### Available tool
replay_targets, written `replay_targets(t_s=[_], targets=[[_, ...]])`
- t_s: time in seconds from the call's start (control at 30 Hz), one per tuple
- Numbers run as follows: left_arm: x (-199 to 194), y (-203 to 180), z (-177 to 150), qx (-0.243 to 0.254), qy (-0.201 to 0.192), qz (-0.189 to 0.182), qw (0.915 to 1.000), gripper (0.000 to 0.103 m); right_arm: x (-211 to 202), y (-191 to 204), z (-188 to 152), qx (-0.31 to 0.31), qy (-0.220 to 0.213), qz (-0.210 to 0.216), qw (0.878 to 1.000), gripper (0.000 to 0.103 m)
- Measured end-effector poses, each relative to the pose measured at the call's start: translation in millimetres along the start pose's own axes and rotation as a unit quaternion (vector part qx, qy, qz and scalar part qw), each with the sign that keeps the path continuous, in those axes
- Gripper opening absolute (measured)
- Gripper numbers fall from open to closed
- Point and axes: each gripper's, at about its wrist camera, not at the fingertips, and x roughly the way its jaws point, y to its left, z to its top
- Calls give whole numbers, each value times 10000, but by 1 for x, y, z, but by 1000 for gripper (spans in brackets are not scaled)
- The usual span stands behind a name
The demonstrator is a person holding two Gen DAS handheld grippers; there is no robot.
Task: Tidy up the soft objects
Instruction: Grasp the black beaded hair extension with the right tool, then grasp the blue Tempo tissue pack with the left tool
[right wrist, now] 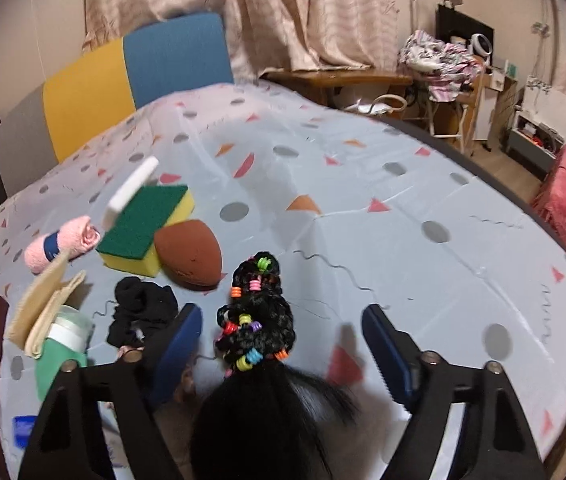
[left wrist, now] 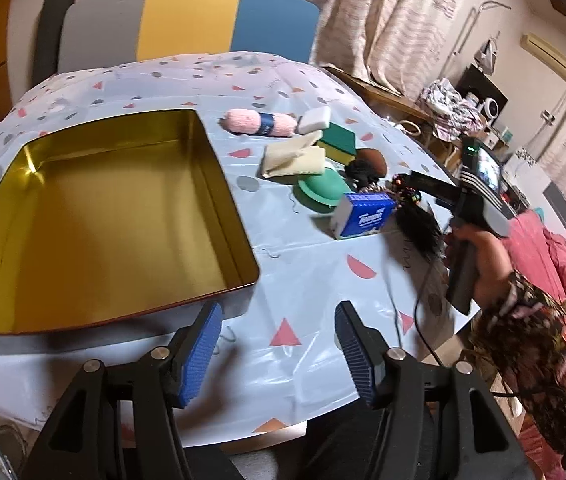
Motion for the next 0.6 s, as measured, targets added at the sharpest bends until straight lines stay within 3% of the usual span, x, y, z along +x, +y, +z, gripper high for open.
replay_targets(t_s=[0.13, 0.33, 0.6], targets=[[6, -9, 3, 111, 99, -8, 9999, 63, 20, 1, -3, -54, 152, 136, 9998, 74], [15, -23, 19, 253, 76, -57, 9996, 63, 26, -6, -8, 69, 282, 333, 9990, 44], [48, -65, 52, 920, 121, -199, 9955, 70, 2, -15, -22, 335, -230, 323, 9987, 39]])
